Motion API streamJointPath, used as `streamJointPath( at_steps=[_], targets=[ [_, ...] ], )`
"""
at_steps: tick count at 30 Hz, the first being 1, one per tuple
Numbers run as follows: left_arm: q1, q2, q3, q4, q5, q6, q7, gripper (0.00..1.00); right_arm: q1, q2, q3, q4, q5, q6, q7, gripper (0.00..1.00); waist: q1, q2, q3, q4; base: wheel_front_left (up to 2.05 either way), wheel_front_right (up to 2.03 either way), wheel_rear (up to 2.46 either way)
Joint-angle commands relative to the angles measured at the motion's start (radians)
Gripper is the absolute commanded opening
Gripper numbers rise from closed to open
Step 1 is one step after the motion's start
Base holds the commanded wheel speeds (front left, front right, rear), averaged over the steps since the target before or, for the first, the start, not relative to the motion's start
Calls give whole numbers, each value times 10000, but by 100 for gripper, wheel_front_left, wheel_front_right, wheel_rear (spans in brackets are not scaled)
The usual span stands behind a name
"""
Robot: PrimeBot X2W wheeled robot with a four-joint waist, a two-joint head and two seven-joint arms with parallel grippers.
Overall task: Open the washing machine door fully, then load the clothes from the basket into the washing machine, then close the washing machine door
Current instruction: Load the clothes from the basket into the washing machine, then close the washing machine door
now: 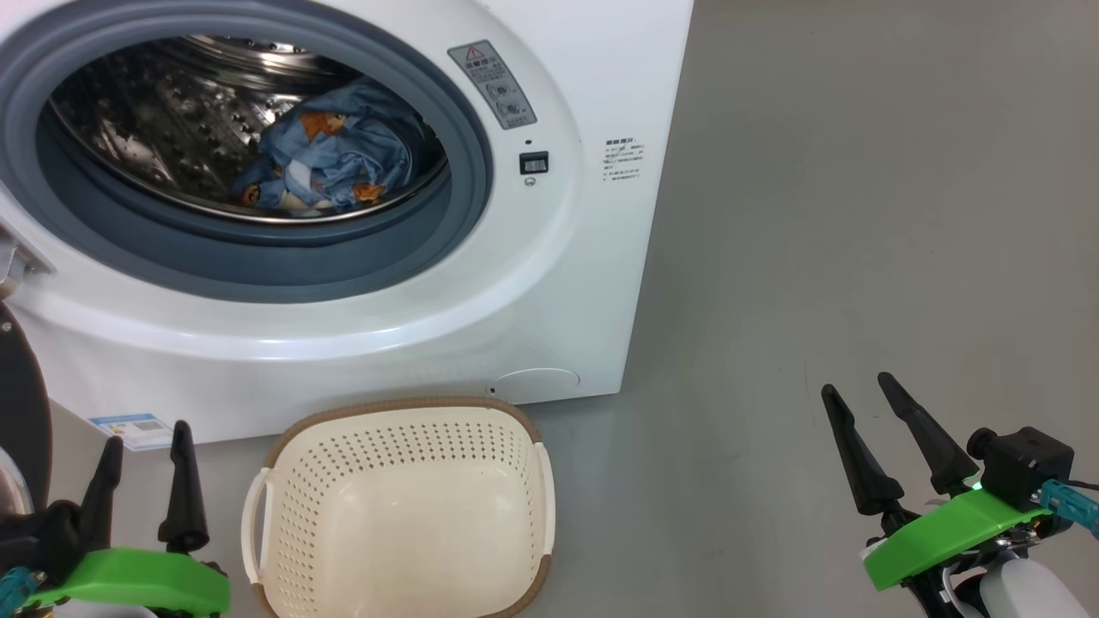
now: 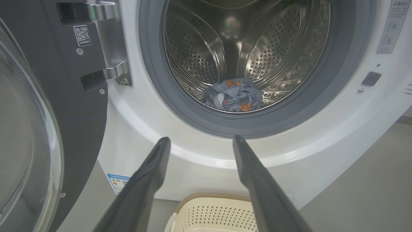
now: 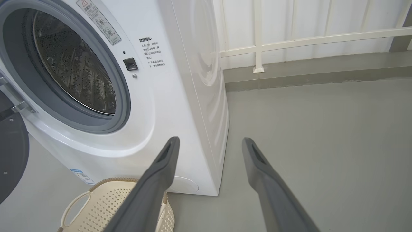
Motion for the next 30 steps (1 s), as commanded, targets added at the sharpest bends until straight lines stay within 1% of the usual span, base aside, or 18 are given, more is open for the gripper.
streamJointPath(
  at_steps=[1, 30],
  targets=[
    [-58, 248, 376, -304, 141, -25, -63, 100, 90, -144, 151, -239, 68, 16, -120, 100, 0, 0, -10, -7, 0, 0, 0],
    [145, 216, 302, -536, 72, -25, -63, 100, 162, -172, 115, -287, 46, 16, -120, 100, 0, 0, -129, 70, 0, 0, 0]
  ],
)
